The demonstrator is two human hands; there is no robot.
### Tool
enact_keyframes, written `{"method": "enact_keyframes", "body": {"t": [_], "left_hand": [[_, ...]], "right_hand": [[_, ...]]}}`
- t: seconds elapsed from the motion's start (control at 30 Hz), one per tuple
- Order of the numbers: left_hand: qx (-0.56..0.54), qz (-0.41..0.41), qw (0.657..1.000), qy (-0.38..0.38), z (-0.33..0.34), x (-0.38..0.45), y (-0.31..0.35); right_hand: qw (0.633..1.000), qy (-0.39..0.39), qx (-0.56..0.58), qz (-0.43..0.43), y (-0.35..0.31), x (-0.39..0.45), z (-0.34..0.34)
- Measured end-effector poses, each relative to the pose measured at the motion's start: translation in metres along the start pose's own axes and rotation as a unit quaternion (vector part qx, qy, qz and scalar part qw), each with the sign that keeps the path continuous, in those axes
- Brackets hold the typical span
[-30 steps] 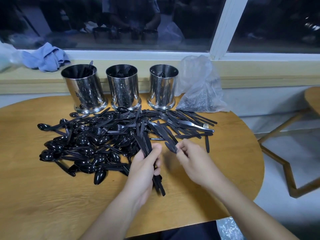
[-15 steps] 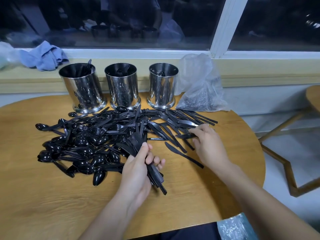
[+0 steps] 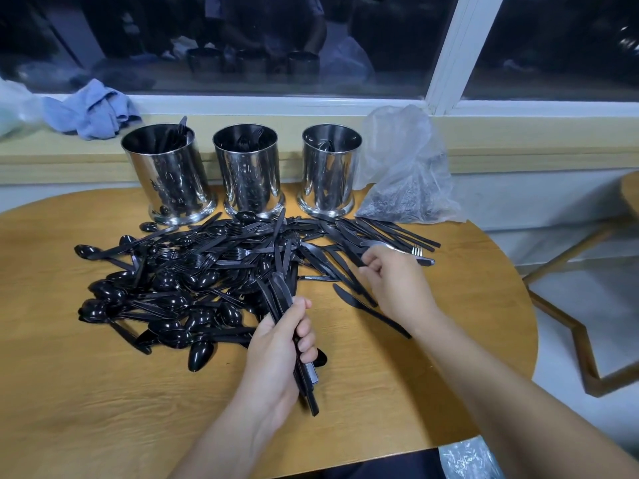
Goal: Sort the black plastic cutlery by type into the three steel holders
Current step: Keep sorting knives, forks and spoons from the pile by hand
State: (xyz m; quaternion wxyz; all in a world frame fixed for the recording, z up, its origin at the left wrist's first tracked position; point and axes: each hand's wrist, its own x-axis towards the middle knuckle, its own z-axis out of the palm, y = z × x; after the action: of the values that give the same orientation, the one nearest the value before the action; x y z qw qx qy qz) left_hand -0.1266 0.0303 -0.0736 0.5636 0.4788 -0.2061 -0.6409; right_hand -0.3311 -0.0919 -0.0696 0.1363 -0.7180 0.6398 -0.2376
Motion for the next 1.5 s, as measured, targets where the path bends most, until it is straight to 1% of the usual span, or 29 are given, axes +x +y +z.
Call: {"method": "enact_keyframes", "body": {"t": [0.07,0.27,0.43,0.53,0.63,0.7,0.8,0.9,1.1,1.2,1.27,1.3,1.37,1.43,1.5], "left_hand": [[0.007,0.000,1.000,0.000,0.002,-0.001,0.000],[0.021,0.004,1.000,0.002,-0.003,-0.002,0.000],[0.016,-0.001,1.000,0.004,-0.005,0.002,-0.001],[0.019,-0.003,1.000,0.004,-0.006,0.003,-0.004],[0.017,-0.002,1.000,0.005,-0.007,0.004,-0.004],[0.015,-0.002,1.000,0.004,-0.008,0.004,-0.004],[0.016,-0.004,1.000,0.005,-0.010,0.003,-0.005],[0.020,-0.007,1.000,0.004,-0.011,0.002,-0.007],[0.017,-0.003,1.000,0.004,-0.010,0.000,-0.004],[0.018,0.001,1.000,0.003,-0.012,0.000,-0.004],[0.018,0.001,1.000,0.003,-0.012,0.000,-0.005],[0.018,0.001,1.000,0.003,-0.012,0.000,-0.005],[0.019,0.001,1.000,0.002,-0.012,-0.001,-0.005],[0.022,0.001,1.000,0.000,-0.012,-0.001,-0.005],[0.024,0.001,1.000,-0.001,-0.012,-0.001,-0.004]], "right_hand": [[0.999,-0.008,0.043,0.026,-0.011,0.004,0.008],[0.998,-0.001,0.034,0.048,-0.018,0.011,0.027],[0.998,-0.005,-0.030,0.055,-0.021,0.010,0.026],[0.993,-0.019,-0.098,0.060,-0.021,0.011,0.026],[0.985,-0.021,-0.169,0.026,-0.019,0.008,0.028],[0.983,-0.020,-0.183,0.012,-0.017,0.004,0.029],[0.988,-0.026,-0.149,0.010,-0.014,-0.003,0.030],[0.992,-0.008,-0.123,0.011,-0.014,-0.009,0.029],[0.991,0.015,-0.129,-0.002,-0.017,-0.014,0.030],[0.993,0.015,-0.116,0.009,-0.016,-0.014,0.027],[0.994,0.001,-0.109,0.027,-0.016,-0.013,0.025],[0.995,-0.008,-0.096,0.039,-0.015,-0.013,0.025],[0.997,-0.026,-0.034,0.070,-0.012,-0.011,0.023],[0.995,-0.026,0.029,0.096,-0.009,-0.011,0.019],[0.991,-0.023,0.086,0.102,-0.010,-0.013,0.014]]}}
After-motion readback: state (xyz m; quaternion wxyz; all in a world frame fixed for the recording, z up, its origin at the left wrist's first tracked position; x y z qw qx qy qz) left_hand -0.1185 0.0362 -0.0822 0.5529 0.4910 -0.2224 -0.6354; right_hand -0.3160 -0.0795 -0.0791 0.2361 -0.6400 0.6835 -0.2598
